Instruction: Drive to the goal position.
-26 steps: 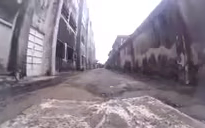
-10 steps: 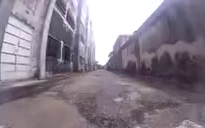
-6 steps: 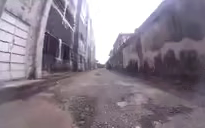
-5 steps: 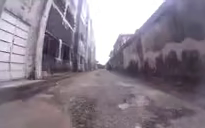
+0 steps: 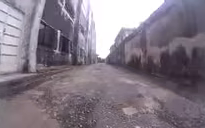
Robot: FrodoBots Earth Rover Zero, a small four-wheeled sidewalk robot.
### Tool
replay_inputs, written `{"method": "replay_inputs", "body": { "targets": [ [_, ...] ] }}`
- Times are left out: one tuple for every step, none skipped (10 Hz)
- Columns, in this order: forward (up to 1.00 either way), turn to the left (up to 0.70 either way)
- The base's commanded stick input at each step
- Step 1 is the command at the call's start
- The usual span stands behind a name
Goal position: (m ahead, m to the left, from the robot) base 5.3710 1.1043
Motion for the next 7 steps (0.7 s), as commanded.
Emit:
{"method": "replay_inputs", "body": {
  "targets": [
    [0.70, 0.00],
    [0.70, 0.00],
    [0.70, 0.00],
    [0.70, 0.00],
    [0.70, 0.00],
    [0.70, 0.00],
    [0.70, 0.00]
  ]
}}
